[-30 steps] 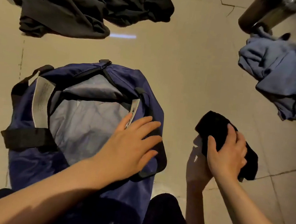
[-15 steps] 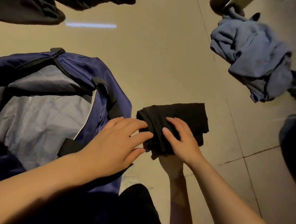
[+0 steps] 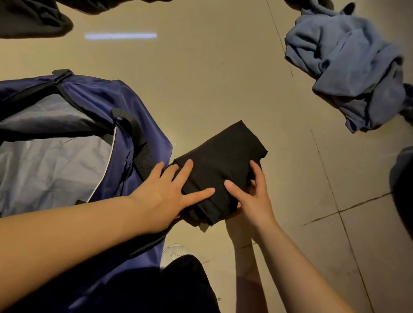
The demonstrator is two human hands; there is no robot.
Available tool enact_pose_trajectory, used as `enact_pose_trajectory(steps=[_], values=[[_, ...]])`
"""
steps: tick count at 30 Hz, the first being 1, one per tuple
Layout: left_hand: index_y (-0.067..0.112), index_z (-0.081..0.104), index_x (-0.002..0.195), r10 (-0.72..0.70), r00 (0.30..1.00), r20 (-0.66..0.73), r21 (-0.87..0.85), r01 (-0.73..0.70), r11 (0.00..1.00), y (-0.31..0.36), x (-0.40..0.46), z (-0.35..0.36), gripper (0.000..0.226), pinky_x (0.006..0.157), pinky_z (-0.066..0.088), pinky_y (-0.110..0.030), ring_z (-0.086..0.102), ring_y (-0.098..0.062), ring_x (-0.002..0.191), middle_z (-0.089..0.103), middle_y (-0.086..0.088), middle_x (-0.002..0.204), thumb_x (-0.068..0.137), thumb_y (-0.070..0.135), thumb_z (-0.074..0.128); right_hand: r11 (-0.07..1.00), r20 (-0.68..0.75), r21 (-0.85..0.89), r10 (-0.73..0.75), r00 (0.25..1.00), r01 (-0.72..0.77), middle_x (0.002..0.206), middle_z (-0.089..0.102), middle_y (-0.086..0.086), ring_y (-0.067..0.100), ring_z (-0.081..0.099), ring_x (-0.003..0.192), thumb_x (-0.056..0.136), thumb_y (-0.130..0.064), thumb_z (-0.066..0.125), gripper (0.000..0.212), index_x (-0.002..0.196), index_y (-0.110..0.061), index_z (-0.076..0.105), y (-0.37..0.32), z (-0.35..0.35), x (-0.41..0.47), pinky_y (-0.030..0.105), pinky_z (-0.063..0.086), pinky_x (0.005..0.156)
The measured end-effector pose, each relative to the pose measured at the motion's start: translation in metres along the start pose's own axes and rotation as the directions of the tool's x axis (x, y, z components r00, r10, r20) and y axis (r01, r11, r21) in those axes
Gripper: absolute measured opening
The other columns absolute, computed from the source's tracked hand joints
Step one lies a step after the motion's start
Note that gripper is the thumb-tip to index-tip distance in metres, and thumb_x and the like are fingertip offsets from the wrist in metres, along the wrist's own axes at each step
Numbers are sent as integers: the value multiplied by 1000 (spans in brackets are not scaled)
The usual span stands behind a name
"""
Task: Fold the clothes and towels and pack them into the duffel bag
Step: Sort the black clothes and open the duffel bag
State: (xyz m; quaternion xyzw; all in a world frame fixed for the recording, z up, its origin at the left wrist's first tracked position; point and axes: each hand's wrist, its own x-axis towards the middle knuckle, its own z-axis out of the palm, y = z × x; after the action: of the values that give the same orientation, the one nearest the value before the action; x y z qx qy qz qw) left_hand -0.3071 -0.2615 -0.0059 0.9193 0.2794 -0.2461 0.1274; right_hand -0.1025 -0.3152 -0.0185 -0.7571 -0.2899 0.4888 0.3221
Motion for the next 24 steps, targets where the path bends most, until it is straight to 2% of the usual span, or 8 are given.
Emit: enact_pose_trajectory(steps=[2, 5, 7, 10, 17, 20, 22, 24], values=[[43, -21, 147, 21, 998, 54, 14, -22, 1000, 2, 0, -3, 72, 117, 10, -56, 7, -44, 143, -20, -32, 153, 103, 40, 36, 987, -76, 159, 47, 996, -35, 138, 44, -4, 15, 52, 117, 81, -25, 75, 78, 144, -35, 29, 4, 4, -3, 35, 54, 90], [42, -14, 150, 60, 989, 138, 35, -66, 997, 5, 2, -11, 70, 116, 9, -55, 9, -48, 142, -21, -34, 151, 103, 38, 37, 950, -72, 303, 104, 992, -77, 117, 47, -15, 1, 53, 93, 86, -22, 71, 77, 145, -37, 24, 4, 11, -11, 14, 52, 64], [42, -14, 150, 76, 980, 183, 48, -86, 995, 6, 3, -13, 73, 117, 8, -53, 9, -49, 142, -23, -34, 150, 102, 37, 41, 979, -9, 201, 37, 999, -34, 123, 41, -18, -5, 49, 95, 88, -23, 68, 82, 148, -39, 16, 5, 17, -14, 6, 49, 61], [42, -16, 149, 74, 972, 222, 42, -86, 995, 5, 1, -11, 78, 118, 8, -51, 5, -48, 143, -27, -33, 150, 100, 36, 45, 998, 113, 39, -56, 992, 51, 132, 30, -20, -10, 43, 104, 90, -27, 64, 85, 151, -41, 6, 1, 21, -13, 1, 45, 71], [37, -13, 150, 69, 964, 258, -23, -65, 998, 12, 4, -15, 76, 118, 10, -49, 2, -50, 143, -27, -32, 150, 100, 37, 44, 898, 202, -407, -92, 975, 169, 142, 45, 2, 19, 50, 124, 90, -58, 49, 75, 149, -47, 3, 8, 20, -9, 31, 44, 98], [36, -13, 151, 64, 968, 243, -55, -52, 997, 21, 5, -13, 78, 119, 12, -50, 2, -52, 142, -27, -33, 149, 99, 39, 45, 971, 129, -223, -54, 990, 82, 140, 37, 1, 18, 45, 124, 87, -53, 59, 77, 150, -43, 14, 5, 24, -1, 23, 43, 93], [36, -15, 151, 68, 969, 236, -91, -48, 995, 26, 4, -14, 80, 119, 11, -49, 4, -51, 142, -27, -33, 149, 99, 39, 46, 999, 137, 43, -1, 991, -5, 134, 41, -5, 9, 50, 113, 89, -36, 65, 72, 149, -36, 26, -3, 20, 5, 12, 48, 78], [36, -19, 149, 92, 975, 202, -139, -64, 988, 29, 3, -12, 81, 119, 12, -45, 9, -47, 142, -26, -33, 150, 99, 38, 45, 944, 189, 306, 71, 979, -127, 133, 49, -4, 9, 57, 105, 87, -19, 69, 67, 145, -31, 37, -9, 10, 11, 15, 52, 67]])
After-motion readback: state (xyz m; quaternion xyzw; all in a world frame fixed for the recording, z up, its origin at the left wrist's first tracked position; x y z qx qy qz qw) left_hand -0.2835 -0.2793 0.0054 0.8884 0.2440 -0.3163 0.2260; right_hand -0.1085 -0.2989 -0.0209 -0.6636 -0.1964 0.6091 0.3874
